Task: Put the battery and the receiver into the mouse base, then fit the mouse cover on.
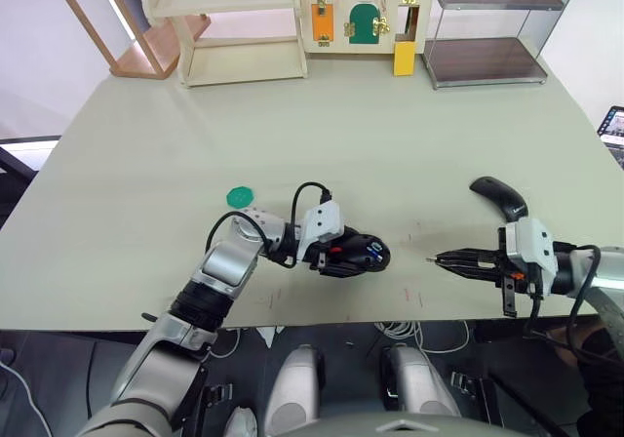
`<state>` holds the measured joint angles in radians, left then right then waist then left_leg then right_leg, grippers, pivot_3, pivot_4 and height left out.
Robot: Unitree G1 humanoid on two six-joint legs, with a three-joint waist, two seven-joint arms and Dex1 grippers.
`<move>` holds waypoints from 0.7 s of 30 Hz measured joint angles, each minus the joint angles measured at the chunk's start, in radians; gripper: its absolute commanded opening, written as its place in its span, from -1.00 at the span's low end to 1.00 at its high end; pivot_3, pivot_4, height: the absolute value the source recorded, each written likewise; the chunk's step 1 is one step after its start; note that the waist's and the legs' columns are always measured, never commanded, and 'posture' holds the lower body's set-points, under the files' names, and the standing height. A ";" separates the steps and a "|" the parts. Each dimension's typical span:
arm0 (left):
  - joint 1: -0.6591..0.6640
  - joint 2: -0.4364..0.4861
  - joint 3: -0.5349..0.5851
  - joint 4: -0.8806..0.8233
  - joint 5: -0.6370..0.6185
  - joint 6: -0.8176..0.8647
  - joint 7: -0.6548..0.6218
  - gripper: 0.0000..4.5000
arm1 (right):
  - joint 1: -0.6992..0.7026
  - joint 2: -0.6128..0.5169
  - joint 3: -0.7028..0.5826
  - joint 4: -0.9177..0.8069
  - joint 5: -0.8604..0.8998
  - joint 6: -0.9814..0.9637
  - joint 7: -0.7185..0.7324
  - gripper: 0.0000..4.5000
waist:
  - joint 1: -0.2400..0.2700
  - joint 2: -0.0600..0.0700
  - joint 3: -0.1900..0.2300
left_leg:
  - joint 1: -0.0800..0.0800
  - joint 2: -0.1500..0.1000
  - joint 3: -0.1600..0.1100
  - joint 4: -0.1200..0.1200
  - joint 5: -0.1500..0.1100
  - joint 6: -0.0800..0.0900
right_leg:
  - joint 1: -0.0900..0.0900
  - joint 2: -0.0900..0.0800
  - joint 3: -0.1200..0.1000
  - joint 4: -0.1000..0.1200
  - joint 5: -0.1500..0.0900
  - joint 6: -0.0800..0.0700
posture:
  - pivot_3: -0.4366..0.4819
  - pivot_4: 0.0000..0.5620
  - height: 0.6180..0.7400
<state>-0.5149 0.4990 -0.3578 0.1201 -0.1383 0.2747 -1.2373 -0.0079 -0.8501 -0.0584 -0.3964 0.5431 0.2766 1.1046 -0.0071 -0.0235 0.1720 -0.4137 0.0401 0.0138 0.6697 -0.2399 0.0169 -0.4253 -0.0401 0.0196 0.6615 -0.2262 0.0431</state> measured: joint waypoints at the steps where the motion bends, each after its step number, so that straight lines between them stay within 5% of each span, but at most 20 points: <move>1: 0.000 -0.002 0.000 -0.002 0.000 0.003 0.001 0.33 | -0.009 -0.005 -0.001 -0.010 0.012 0.030 -0.011 -1.00 | 0.000 0.000 0.000 | 0.000 0.000 0.000 0.000 0.000 0.000 | 0.000 0.000 0.000 0.000 0.000 0.000 | -0.05 -0.47 1.00; 9: -0.013 -0.015 -0.015 -0.017 0.023 0.028 0.016 0.33 | -0.258 -0.098 0.030 -0.099 0.175 0.482 -0.124 -1.00 | 0.010 0.000 0.000 | 0.000 0.000 -0.001 0.001 0.000 0.000 | 0.000 0.000 -0.001 -0.001 0.000 0.000 | -0.05 -0.47 1.00; 21: -0.064 -0.053 -0.047 0.018 0.063 0.038 0.024 0.33 | -0.888 -0.050 0.344 0.000 0.236 1.188 -0.226 -1.00 | 0.022 0.001 0.000 | -0.002 -0.001 0.000 0.002 0.000 0.000 | 0.000 -0.002 -0.001 0.000 0.000 -0.002 | -0.05 -0.47 1.00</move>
<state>-0.5790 0.4457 -0.4052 0.1385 -0.0758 0.3129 -1.2133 -0.8956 -0.9003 0.2860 -0.3968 0.7789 1.4651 0.8784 0.0153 -0.0223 0.1716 -0.4152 0.0389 0.0134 0.6714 -0.2399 0.0169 -0.4256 -0.0419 0.0191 0.6613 -0.2260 0.0408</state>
